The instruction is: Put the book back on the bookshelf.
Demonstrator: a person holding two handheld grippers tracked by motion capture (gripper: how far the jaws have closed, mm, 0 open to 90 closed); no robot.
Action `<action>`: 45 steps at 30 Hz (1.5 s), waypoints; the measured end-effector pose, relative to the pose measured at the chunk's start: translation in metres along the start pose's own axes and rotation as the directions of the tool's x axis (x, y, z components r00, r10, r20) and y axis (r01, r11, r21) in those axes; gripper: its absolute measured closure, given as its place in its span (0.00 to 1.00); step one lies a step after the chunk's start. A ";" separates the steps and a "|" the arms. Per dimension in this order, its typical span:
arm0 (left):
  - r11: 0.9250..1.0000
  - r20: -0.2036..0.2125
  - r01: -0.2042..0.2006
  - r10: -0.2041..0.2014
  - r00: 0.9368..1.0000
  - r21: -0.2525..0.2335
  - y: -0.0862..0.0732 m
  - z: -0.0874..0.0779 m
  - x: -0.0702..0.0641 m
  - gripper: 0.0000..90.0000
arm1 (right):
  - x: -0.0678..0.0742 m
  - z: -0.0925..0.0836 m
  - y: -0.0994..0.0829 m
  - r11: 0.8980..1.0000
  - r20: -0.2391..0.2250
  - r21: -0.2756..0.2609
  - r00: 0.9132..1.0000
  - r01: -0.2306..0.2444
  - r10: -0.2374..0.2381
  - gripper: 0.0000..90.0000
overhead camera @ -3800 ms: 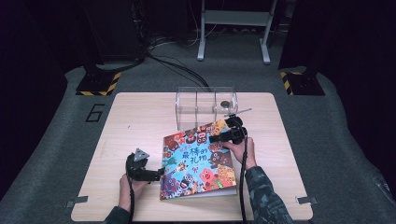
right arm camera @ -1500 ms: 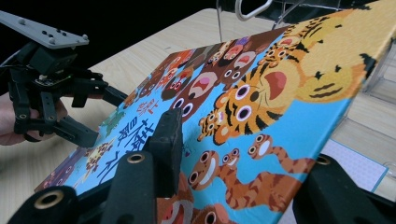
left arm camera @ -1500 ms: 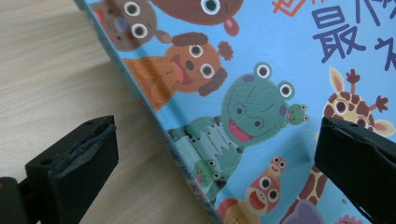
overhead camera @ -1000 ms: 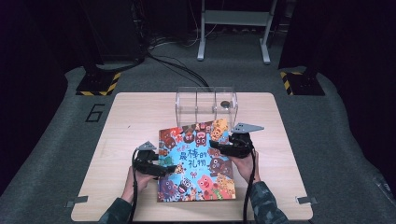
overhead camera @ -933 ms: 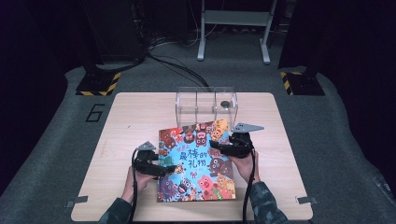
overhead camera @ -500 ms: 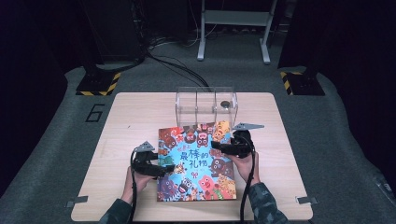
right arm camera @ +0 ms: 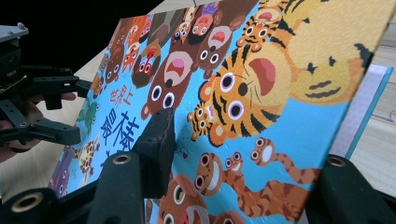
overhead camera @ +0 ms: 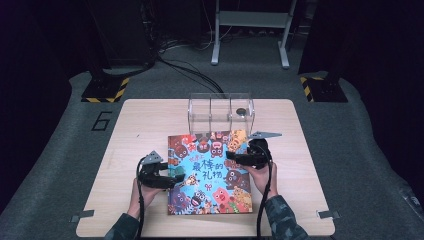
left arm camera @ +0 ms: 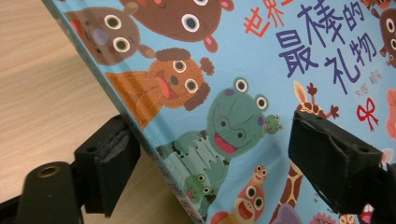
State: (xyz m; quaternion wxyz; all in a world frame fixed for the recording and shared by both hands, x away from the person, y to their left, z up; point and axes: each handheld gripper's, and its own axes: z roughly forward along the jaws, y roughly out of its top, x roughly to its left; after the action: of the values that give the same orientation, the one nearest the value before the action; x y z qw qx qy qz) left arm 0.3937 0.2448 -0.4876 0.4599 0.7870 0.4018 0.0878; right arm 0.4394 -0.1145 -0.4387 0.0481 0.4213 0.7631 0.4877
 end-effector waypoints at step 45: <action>0.991 -0.050 -0.132 0.131 0.990 -0.033 -0.001 -0.032 -0.008 0.36 | 0.006 0.007 0.023 0.995 0.013 0.102 1.000 0.002 -0.003 0.48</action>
State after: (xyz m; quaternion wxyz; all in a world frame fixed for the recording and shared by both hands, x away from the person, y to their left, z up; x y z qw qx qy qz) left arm 0.3716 0.2606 -0.4687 0.4575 0.8010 0.3583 0.1440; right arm 0.4529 -0.1013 -0.4220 0.0322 0.4256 0.7872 0.4452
